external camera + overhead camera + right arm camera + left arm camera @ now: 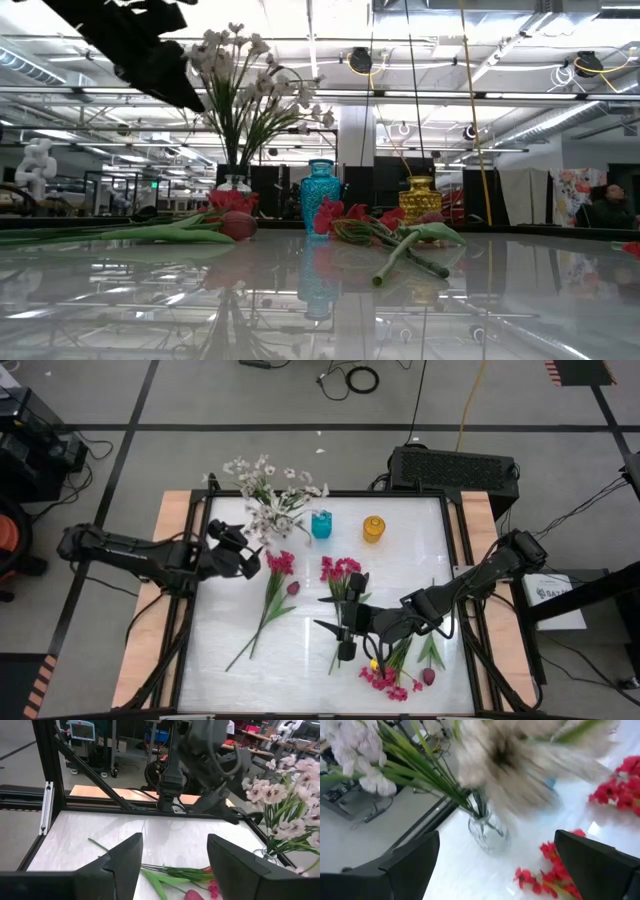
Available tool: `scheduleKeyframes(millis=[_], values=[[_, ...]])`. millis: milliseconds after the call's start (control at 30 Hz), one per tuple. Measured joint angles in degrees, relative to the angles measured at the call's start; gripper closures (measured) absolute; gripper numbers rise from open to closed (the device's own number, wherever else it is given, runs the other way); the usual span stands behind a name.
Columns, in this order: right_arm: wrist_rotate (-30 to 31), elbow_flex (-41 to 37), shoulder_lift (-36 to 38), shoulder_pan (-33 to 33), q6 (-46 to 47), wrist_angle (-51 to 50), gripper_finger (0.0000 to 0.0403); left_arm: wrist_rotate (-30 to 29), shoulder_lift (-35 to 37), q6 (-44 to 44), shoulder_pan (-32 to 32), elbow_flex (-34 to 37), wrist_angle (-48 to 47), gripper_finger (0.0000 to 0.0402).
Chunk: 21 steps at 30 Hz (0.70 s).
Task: Sort flowers into vase by color
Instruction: Put the white flower into the transparent vase
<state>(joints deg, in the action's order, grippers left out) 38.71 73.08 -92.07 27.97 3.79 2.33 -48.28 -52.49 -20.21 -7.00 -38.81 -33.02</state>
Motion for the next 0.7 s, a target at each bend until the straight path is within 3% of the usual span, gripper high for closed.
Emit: scheduleKeyframes(millis=[267,500,600,700], values=[[0.0,0.0,0.0,0.0,0.0,-0.5,0.0188,-0.5,0.9,-11.7,-8.1,0.0,-7.2,0.0002],[0.0,0.0,0.0,0.2,0.0,-1.2,0.0188,-0.7,0.9,-21.0,-18.2,0.0,-7.9,0.0002],[0.0,0.0,0.0,0.2,-0.1,-2.3,0.0188,-5.2,0.0,-27.3,-24.1,0.0,-7.8,0.0002],[0.0,0.0,0.0,0.3,-0.1,-4.2,0.0188,-13.7,-2.0,-33.5,-30.3,1.3,-4.6,0.0002]])
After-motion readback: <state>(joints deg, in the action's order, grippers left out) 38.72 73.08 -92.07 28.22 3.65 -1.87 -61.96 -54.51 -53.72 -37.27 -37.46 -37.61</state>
